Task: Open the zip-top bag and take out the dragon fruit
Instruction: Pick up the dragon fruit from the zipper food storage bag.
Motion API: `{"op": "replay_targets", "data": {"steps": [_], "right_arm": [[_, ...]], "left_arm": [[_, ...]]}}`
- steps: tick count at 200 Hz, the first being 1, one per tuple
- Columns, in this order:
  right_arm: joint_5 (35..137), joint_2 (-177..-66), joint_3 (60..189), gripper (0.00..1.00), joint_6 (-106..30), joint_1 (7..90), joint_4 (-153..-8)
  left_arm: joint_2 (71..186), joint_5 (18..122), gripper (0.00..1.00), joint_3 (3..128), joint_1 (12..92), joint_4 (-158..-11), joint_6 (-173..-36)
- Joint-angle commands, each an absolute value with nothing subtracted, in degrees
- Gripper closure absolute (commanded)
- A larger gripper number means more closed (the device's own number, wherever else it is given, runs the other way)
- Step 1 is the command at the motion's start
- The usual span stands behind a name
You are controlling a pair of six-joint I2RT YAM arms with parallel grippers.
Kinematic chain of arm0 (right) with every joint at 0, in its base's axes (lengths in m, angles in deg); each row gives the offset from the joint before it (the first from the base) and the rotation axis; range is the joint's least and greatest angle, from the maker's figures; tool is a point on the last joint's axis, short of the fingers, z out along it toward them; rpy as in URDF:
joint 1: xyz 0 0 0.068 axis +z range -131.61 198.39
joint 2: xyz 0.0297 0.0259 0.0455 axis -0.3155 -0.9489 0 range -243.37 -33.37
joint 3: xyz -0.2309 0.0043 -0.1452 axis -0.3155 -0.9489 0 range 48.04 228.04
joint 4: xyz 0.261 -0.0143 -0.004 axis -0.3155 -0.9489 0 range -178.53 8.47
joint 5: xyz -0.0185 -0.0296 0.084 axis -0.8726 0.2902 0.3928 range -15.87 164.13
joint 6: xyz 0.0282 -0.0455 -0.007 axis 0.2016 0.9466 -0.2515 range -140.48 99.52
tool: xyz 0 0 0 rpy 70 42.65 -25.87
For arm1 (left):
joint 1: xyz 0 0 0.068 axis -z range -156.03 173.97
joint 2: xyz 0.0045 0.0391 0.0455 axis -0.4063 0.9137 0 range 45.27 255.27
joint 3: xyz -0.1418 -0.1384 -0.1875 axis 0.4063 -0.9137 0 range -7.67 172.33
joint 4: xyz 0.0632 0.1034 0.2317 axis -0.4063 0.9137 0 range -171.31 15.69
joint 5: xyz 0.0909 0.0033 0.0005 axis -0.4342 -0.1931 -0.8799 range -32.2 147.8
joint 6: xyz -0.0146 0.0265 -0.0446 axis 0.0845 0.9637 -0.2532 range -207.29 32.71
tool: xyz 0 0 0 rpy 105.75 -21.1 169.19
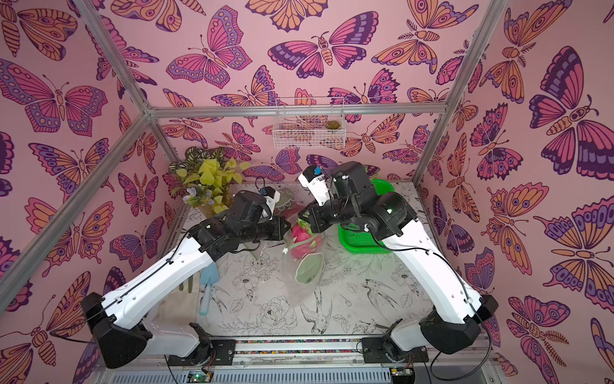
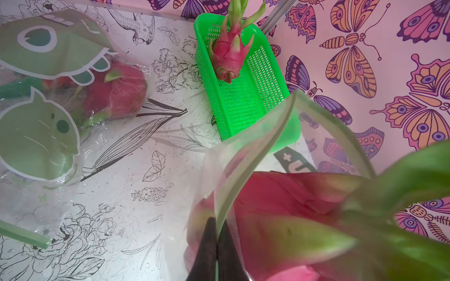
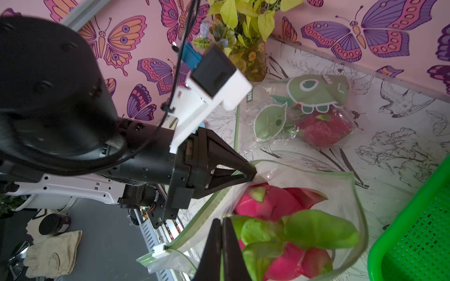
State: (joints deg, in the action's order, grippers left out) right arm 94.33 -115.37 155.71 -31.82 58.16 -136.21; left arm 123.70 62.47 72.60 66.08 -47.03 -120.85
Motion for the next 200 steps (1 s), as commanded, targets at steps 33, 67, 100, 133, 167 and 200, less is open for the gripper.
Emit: {"op": "replay_targets", "data": {"steps": [33,67,100,133,167,200], "right_arm": [[95.43,-113.45,159.68,1.0,-32.34,56.47,-130.92],[95.84,-113.53,159.49,1.0,-32.54,56.03,-130.06],[96.18,-113.4,158.27,1.0,-32.65,55.75,-129.79],[96.06,-112.74,155.2,1.0,-32.8,55.56,-128.64],[96.92,-112.48,152.78,1.0,-33.66,55.24,-127.04],[96.96,-112.45,152.01,1.0,-33.83,55.04,-126.48]], "left_arm": [[122.79,62.9,1.0,70.81,65.58,-48.35,-121.36],[122.5,64.13,1.0,70.38,65.44,-49.2,-121.81],[121.76,66.52,1.0,69.82,65.03,-50.96,-122.22],[120.04,73.46,1.0,68.08,64.57,-56.67,-122.81],[118.84,76.76,1.0,65.61,63.93,-61.17,-124.03],[118.74,77.54,1.0,64.11,63.71,-62.65,-124.32]]}}
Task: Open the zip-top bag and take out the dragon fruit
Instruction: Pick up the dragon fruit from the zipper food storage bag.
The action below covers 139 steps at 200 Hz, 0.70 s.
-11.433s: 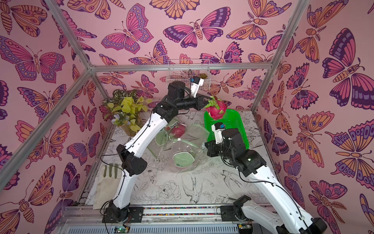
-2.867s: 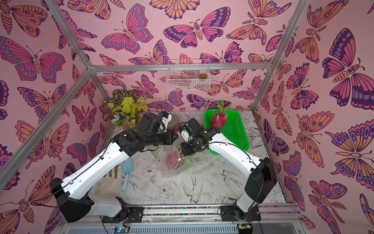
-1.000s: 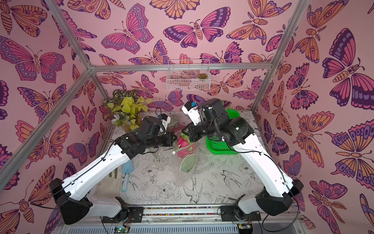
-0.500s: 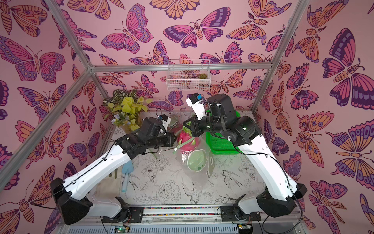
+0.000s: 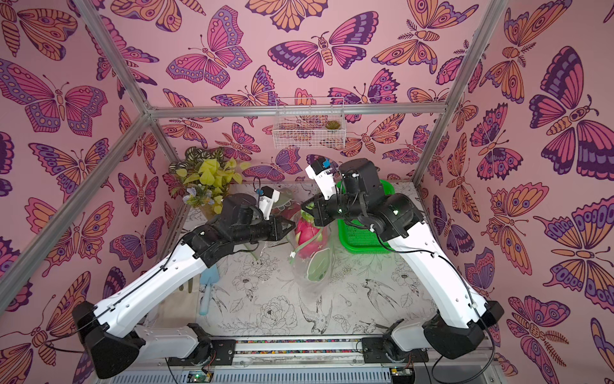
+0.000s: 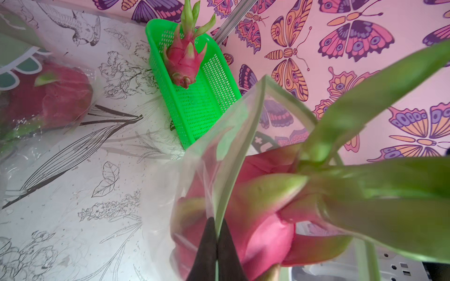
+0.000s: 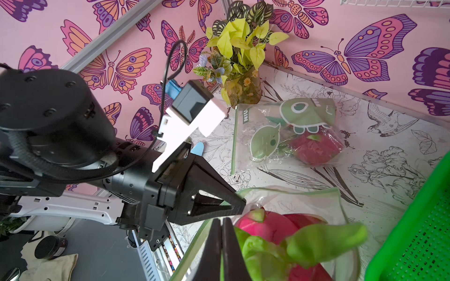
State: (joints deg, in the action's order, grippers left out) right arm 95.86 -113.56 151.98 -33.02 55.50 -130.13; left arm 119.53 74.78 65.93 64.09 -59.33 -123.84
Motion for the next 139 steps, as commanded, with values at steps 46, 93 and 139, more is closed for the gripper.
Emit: {"op": "replay_targets", "data": {"steps": [46,93,139], "right_arm": [[96.89,-112.49,151.42,1.0,-33.92,54.93,-126.23],[97.67,-111.95,152.24,1.0,-34.1,54.42,-125.75],[98.42,-112.38,153.75,1.0,-34.02,53.9,-125.83]], "left_arm": [[118.72,79.88,0.83,62.53,63.69,-63.82,-122.2],[115.4,80.77,0.74,59.83,63.49,-62.66,-119.95],[113.34,80.38,0.65,58.03,63.31,-62.95,-118.68]]}}
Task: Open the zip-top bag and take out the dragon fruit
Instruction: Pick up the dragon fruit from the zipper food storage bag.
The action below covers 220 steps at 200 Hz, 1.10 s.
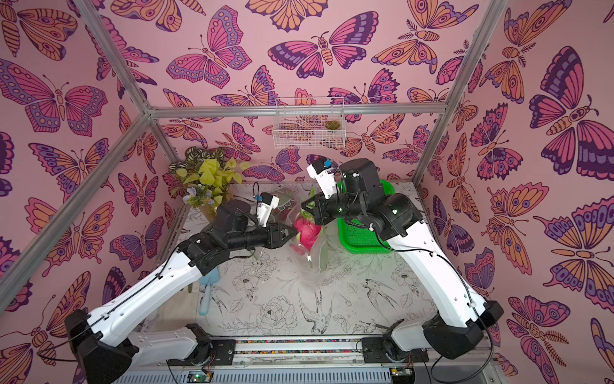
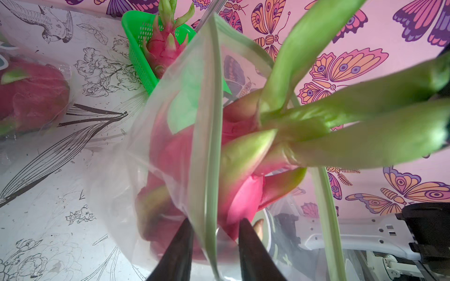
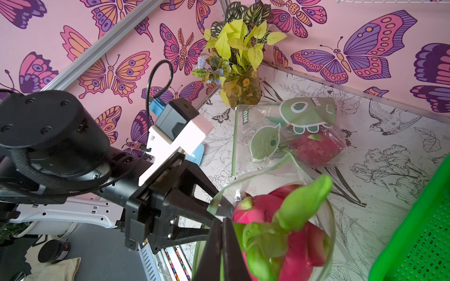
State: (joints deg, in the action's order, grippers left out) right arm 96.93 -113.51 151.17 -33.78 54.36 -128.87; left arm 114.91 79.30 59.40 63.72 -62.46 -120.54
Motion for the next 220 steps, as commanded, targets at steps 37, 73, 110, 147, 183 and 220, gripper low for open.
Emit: {"op": "replay_targets", "data": {"steps": [37,73,110,147,183,220], "right_arm": [[99.04,-112.9,154.59,1.0,-34.36,53.55,-125.4],[99.45,-113.15,155.38,1.0,-34.84,52.94,-124.96],[101.35,-113.79,157.61,1.0,-35.95,52.2,-123.7],[105.45,-113.96,158.5,1.0,-37.99,51.51,-120.74],[108.6,-113.8,158.39,1.0,-39.44,50.0,-118.43],[110.66,-113.35,156.15,1.0,-39.93,49.65,-116.79]], "left_arm": [[114.17,80.25,0.75,58.51,63.35,-62.95,-118.7],[114.34,78.91,0.99,58.71,63.34,-63.31,-119.51],[115.28,75.96,1.0,58.07,63.2,-63.78,-121.71],[115.55,73.65,0.97,58.24,63.15,-63.81,-123.76],[116.03,73.25,0.93,58.16,62.88,-63.75,-124.73],[115.36,74.26,0.76,59.02,62.69,-63.74,-124.48]]}}
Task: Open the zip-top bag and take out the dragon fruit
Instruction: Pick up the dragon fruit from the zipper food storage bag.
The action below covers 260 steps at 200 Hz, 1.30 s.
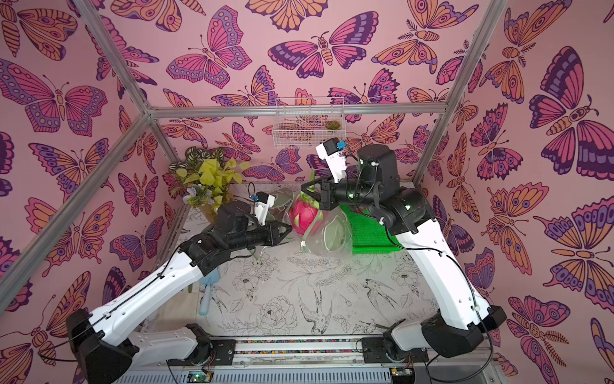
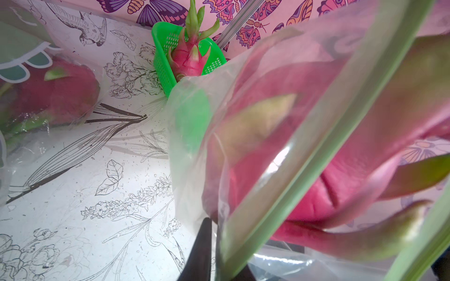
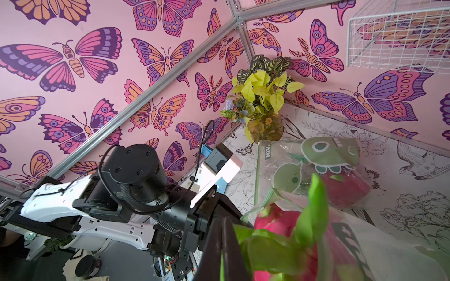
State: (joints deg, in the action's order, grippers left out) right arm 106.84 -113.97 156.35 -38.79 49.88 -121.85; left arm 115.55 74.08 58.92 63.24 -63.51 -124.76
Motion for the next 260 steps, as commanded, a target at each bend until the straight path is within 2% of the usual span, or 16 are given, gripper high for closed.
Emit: {"op": "replay_targets", "data": {"steps": [1,46,75,107,168,193,260], "right_arm": [[110.67,-113.4,156.06,1.0,-39.92,49.67,-116.79],[115.38,-112.19,150.3,1.0,-39.05,48.91,-116.05],[117.17,-111.69,148.52,1.0,-37.45,48.32,-116.77],[118.88,-111.51,147.28,1.0,-37.48,47.58,-116.11],[124.14,-112.04,146.22,1.0,-38.37,46.93,-114.02],[125.43,-112.08,145.9,1.0,-38.41,46.87,-113.81],[124.81,-112.57,145.33,1.0,-36.56,46.52,-115.95]], "left_arm": [[115.3,74.29,0.75,59.07,62.62,-63.74,-124.47],[111.81,78.26,0.58,60.84,59.69,-63.09,-122.07],[113.85,82.84,0.46,66.74,59.26,-55.34,-115.12],[116.72,81.42,0.46,71.02,59.22,-49.58,-110.42],[120.83,77.24,0.45,73.64,58.04,-48.05,-108.47],[120.77,77.96,0.42,73.67,57.56,-49.31,-108.98],[119.56,80.99,0.43,72.48,56.76,-51.43,-111.01]]}}
